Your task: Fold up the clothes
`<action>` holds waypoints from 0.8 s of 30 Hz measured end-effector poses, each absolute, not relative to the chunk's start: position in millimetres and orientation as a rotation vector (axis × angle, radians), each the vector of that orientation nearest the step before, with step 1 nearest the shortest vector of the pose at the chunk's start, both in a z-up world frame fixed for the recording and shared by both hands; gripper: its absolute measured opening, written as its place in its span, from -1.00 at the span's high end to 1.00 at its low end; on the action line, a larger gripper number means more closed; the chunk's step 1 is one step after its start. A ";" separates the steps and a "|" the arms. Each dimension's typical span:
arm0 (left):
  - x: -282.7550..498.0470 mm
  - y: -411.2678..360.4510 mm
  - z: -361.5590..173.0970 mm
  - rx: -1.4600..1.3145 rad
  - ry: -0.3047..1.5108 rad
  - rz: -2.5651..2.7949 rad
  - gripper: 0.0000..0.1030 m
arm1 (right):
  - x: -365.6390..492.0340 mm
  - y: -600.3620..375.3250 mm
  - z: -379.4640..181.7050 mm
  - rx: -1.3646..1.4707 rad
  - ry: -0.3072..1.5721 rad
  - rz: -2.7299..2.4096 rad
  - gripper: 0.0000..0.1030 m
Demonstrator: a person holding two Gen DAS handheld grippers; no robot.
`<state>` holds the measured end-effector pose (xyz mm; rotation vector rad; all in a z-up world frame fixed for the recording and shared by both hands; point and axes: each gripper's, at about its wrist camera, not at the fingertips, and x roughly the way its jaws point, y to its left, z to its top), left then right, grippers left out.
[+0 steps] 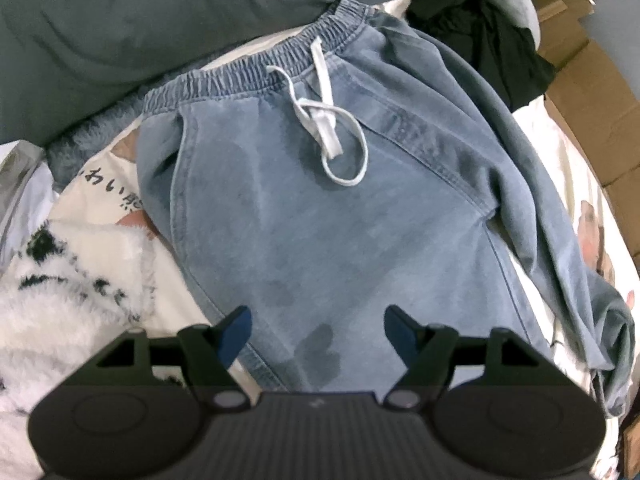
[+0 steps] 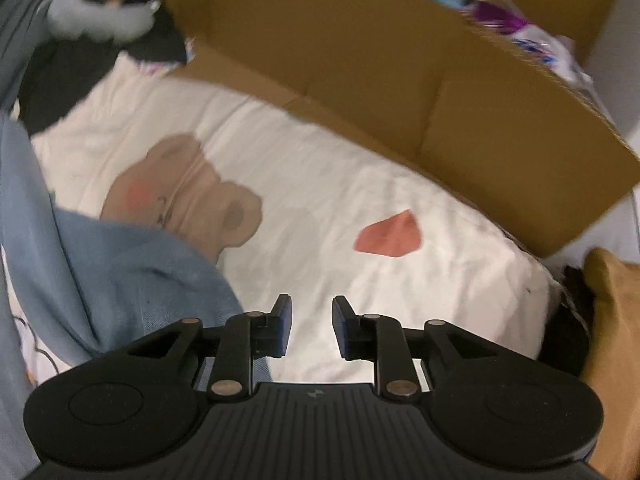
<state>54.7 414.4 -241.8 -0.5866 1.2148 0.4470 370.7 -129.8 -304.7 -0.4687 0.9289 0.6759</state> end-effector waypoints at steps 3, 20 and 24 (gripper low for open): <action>56.0 414.2 -242.6 -0.590 1.213 0.443 -0.47 | 360.1 -147.7 -292.2 -0.422 0.912 0.682 0.44; 56.5 408.7 -235.8 -0.585 1.212 0.434 -0.47 | 225.5 -104.6 -355.3 -0.558 0.925 0.908 0.19; 58.0 411.2 -235.0 -0.580 1.216 0.443 -0.47 | 220.8 -85.6 -373.8 -0.629 0.892 0.878 -0.06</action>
